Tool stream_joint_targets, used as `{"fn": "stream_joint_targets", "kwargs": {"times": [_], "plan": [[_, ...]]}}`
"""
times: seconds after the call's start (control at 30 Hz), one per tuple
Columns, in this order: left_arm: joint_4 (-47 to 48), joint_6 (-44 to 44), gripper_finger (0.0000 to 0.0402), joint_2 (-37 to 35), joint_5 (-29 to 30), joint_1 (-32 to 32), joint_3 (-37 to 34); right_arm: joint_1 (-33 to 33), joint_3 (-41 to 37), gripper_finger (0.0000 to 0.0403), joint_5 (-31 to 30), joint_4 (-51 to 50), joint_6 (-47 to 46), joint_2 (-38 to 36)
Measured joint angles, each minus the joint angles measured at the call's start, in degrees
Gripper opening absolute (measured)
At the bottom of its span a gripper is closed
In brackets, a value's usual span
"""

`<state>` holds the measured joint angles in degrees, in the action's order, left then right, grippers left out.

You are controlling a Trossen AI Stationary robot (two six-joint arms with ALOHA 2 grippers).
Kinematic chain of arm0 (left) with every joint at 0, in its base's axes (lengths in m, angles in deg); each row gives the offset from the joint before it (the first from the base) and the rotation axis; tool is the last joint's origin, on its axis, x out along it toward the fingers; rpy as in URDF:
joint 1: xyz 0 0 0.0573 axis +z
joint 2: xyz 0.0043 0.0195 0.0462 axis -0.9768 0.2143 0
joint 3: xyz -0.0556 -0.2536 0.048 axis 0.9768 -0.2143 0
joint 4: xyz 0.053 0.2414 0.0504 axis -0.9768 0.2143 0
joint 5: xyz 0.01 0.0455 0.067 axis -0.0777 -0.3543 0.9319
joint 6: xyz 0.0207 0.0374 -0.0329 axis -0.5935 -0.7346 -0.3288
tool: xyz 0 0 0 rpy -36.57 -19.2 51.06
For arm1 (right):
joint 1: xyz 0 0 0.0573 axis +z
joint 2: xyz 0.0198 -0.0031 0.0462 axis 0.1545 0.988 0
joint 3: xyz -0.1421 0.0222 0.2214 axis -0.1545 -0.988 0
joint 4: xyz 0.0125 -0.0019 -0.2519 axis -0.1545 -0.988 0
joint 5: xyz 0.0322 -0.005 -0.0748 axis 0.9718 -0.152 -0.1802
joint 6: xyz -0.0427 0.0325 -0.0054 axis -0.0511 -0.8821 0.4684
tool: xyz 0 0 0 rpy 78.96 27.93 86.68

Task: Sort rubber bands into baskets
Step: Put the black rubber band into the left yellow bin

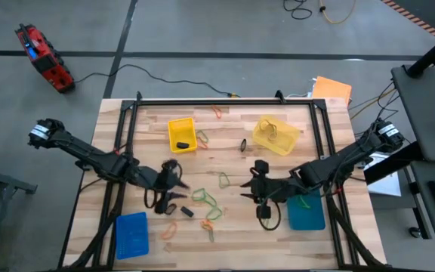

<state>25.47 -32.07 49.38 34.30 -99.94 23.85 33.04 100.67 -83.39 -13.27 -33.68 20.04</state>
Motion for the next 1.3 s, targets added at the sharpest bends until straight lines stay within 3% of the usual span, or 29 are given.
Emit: {"fn": "stream_joint_targets", "kwargs": {"times": [0.1,0.4,0.73,1.03,1.3], "plan": [[2.24,3.5,0.0129,0.49,-4.1,-0.02,0.0,0.01,-0.03,0.0112,-0.96,1.11,4.15,0.0],[4.0,4.11,0.0135,5.25,-5.67,-0.04,0.0,0.01,-0.05,0.0112,-5.22,1.08,5.13,0.0],[5.27,4.77,0.0195,10.52,-6.59,-2.2,0.48,-0.7,-0.28,0.0112,-5.24,1.02,6.88,0.0],[19.32,4.92,0.0223,18.29,-2.29,-5.28,10.55,-3.84,-1.36,0.0112,-5.22,0.98,7.05,0.0],[20.62,1.09,0.0223,28.76,-2.57,-5.68,15.22,-7.19,-3.72,0.0112,-5.22,0.91,5.1,0.0]]}}
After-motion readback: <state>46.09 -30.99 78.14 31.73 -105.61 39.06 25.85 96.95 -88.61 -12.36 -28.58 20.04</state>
